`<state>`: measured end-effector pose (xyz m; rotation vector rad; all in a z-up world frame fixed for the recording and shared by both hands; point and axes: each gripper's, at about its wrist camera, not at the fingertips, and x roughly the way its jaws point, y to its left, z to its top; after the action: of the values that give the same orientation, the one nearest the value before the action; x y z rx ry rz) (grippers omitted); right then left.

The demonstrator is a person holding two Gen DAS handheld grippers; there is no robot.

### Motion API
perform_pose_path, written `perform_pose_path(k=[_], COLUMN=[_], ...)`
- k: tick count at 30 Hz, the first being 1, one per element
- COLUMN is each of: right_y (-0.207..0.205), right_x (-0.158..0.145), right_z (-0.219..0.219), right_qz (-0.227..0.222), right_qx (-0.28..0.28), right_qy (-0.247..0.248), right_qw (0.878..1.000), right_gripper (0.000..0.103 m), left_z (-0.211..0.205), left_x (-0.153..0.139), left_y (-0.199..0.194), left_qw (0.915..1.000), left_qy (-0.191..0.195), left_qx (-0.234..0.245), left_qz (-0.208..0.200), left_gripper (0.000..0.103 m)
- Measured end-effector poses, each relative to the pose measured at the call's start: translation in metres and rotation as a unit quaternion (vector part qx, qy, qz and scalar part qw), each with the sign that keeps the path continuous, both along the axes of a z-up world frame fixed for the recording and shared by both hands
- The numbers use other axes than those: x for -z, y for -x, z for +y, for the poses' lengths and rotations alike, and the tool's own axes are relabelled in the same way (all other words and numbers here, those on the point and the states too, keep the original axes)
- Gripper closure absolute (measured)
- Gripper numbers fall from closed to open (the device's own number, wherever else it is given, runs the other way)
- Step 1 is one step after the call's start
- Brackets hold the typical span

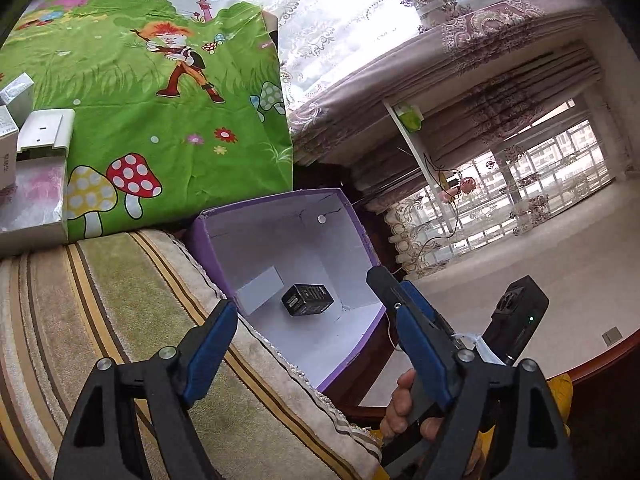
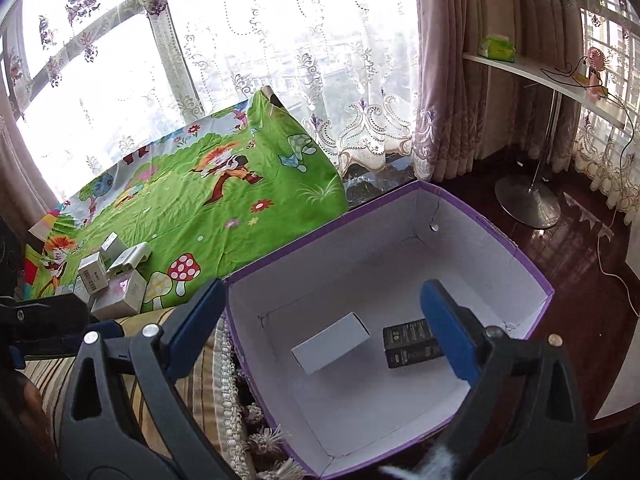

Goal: Organize rigid objects
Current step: 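Bring both open tools back over the pile of boxes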

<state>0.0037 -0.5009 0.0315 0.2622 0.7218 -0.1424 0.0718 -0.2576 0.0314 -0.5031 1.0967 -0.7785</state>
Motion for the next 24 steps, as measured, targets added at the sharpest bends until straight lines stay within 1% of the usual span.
perform_pose_path(k=[2, 4, 6, 8, 11, 13, 14, 16, 19, 24], right_y=[0.001, 0.002, 0.003, 0.002, 0.0, 0.0, 0.0, -0.001, -0.003, -0.012], right_x=[-0.005, -0.011, -0.017, -0.021, -0.024, -0.024, -0.025, -0.027, -0.029, -0.028], right_z=[0.003, 0.006, 0.009, 0.011, 0.015, 0.017, 0.018, 0.022, 0.032, 0.049], right_qz=[-0.013, -0.026, -0.037, -0.04, -0.037, -0.04, -0.043, -0.043, -0.04, -0.027], right_qx=[-0.006, -0.01, -0.015, -0.021, -0.03, -0.038, -0.041, -0.047, -0.061, -0.089], right_qy=[0.0, -0.001, -0.001, -0.005, -0.013, -0.022, -0.026, -0.026, -0.018, -0.017], right_qw=[1.0, 1.0, 0.999, 0.999, 0.999, 0.998, 0.998, 0.998, 0.997, 0.995], right_gripper=[0.004, 0.004, 0.004, 0.004, 0.004, 0.004, 0.004, 0.004, 0.004, 0.004], left_z=[0.008, 0.019, 0.032, 0.048, 0.077, 0.096, 0.106, 0.127, 0.161, 0.21], left_x=[-0.014, -0.027, -0.041, -0.052, -0.063, -0.064, -0.063, -0.06, -0.05, -0.031], left_y=[0.004, 0.009, 0.013, 0.015, 0.018, 0.02, 0.021, 0.022, 0.022, 0.023], left_qw=[0.9986, 0.9941, 0.9869, 0.978, 0.9662, 0.9596, 0.9545, 0.947, 0.9413, 0.9243], left_qy=[-0.017, -0.043, -0.075, -0.109, -0.136, -0.157, -0.17, -0.192, -0.215, -0.269], left_qx=[-0.011, -0.027, -0.046, -0.063, -0.091, -0.11, -0.123, -0.144, -0.178, -0.227], left_qz=[-0.049, -0.096, -0.135, -0.166, -0.199, -0.206, -0.212, -0.213, -0.19, -0.148], left_gripper=[0.02, 0.02, 0.02, 0.02, 0.02, 0.02, 0.02, 0.02, 0.019, 0.018])
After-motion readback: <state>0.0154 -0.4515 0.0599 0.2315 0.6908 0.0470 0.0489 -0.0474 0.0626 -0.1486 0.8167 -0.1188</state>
